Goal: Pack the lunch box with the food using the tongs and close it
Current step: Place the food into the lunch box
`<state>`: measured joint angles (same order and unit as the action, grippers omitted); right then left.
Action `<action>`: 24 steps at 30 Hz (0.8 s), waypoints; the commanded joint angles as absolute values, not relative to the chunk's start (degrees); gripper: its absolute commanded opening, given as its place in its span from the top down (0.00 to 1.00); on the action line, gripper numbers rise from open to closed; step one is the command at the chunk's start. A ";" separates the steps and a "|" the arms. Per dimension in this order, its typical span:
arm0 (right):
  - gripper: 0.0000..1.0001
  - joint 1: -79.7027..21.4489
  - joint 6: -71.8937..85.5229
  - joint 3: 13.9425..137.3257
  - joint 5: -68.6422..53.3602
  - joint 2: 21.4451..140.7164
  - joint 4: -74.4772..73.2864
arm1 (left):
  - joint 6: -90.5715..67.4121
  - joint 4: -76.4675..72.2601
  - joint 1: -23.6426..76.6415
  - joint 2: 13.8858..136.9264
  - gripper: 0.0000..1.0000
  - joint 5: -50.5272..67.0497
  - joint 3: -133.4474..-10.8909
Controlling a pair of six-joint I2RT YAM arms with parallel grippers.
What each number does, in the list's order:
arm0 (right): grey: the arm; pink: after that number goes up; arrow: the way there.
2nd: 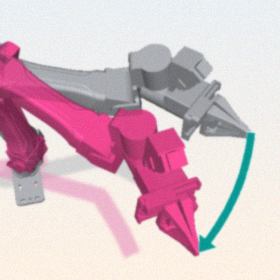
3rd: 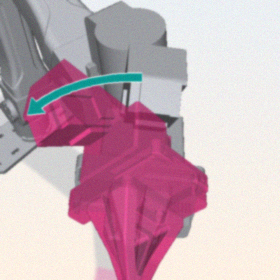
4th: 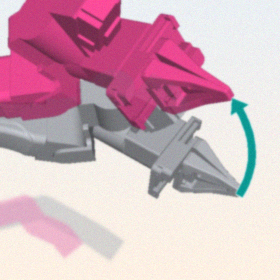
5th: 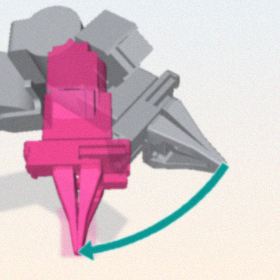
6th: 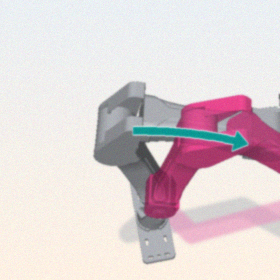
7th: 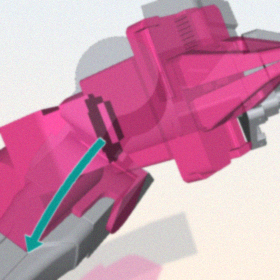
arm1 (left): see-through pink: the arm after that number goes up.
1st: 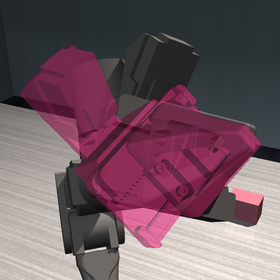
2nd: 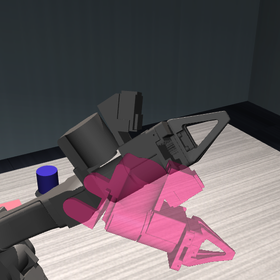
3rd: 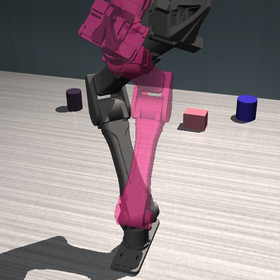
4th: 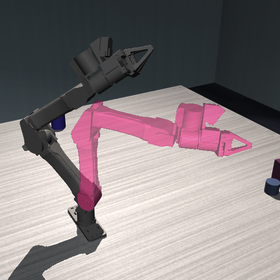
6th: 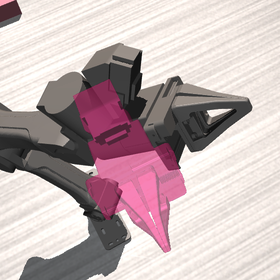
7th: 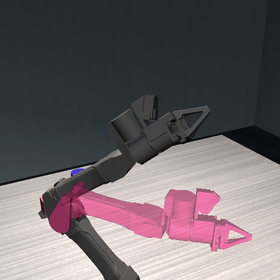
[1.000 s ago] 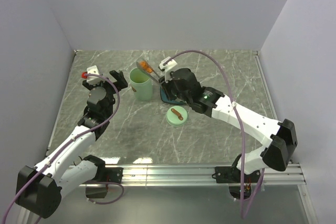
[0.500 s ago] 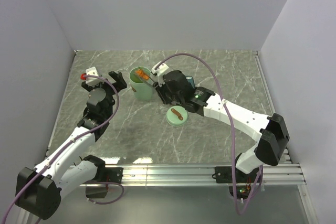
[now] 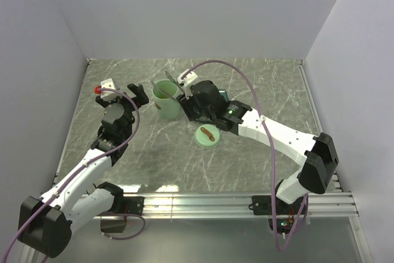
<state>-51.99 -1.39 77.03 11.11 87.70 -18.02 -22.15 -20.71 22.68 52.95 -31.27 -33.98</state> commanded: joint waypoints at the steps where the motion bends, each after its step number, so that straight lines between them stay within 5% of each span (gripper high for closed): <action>1: 0.46 -52.29 -1.67 78.76 13.35 86.31 -15.21 | -22.32 -23.20 22.41 52.38 0.01 -30.59 -34.01; 24: 0.46 -45.88 8.79 57.05 25.49 72.68 -15.21 | -22.68 -23.55 22.41 51.94 0.01 -28.04 -33.84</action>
